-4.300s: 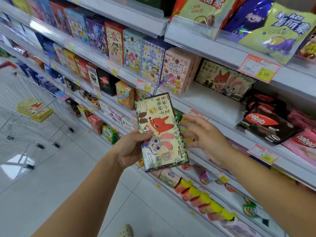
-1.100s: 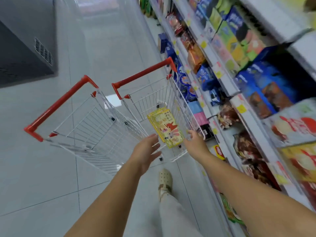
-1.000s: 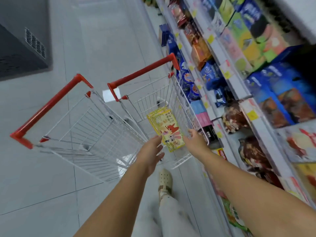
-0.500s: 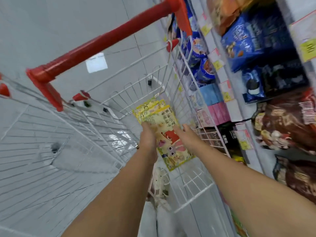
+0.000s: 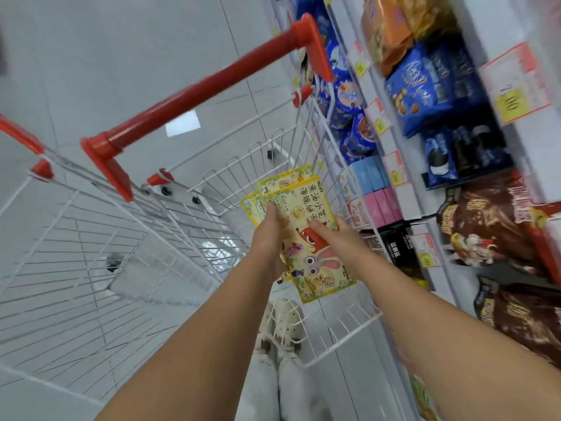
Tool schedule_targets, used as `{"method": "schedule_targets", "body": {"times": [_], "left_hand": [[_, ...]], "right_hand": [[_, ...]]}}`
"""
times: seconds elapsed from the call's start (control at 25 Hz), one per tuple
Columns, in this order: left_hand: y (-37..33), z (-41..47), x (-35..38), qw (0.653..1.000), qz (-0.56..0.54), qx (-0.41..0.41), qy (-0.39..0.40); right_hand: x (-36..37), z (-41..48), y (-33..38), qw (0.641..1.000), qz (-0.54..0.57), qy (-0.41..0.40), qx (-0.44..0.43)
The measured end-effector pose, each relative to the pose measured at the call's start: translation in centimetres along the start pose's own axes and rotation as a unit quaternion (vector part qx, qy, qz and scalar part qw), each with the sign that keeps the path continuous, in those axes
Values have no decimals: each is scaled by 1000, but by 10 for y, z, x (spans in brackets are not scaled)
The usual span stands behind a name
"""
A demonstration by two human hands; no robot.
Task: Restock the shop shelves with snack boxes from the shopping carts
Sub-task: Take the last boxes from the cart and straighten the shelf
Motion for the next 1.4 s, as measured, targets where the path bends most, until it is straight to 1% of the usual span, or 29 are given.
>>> {"method": "schedule_targets", "body": {"times": [0.12,0.24,0.28,0.36,0.52,0.6,0.68,0.88,1.04,1.2,1.32,1.4], "left_hand": [[-10,-55,-5,997,61,54,15],[-8,-115,-11,993,48,91,59],[-5,-134,-13,990,51,110,71],[7,-172,-18,981,71,150,100],[51,-249,-36,954,80,186,219],[84,-279,-45,937,87,208,267],[118,-314,-50,920,105,234,296],[204,-411,-46,899,158,265,312],[273,-482,-25,878,193,276,340],[354,-537,8,849,229,304,368],[434,-569,32,843,241,308,369],[490,-585,48,838,252,309,371]], "right_hand": [[-15,-53,21,998,14,-3,-55],[-23,-117,35,995,41,-2,-94],[-26,-140,36,992,45,-7,-115],[-36,-189,36,990,60,-25,-128],[-54,-289,3,979,105,-50,-168],[-57,-337,-25,972,118,-66,-192],[-61,-387,-61,963,139,-73,-218],[-87,-507,-151,943,183,-119,-253],[-118,-593,-220,928,205,-152,-271],[-154,-661,-304,910,279,-142,-272],[-181,-711,-381,909,298,-117,-267],[-201,-739,-437,908,298,-119,-270]]}}
Point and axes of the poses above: each hand's wrist, its own z-axis towards the middle knuckle, its own x-axis out of the palm, y = z × x, the point moved 1 cm from there along z, towards the middle knuckle, and after that the axes turned 3 degrees about z, right-handed, at the moved point
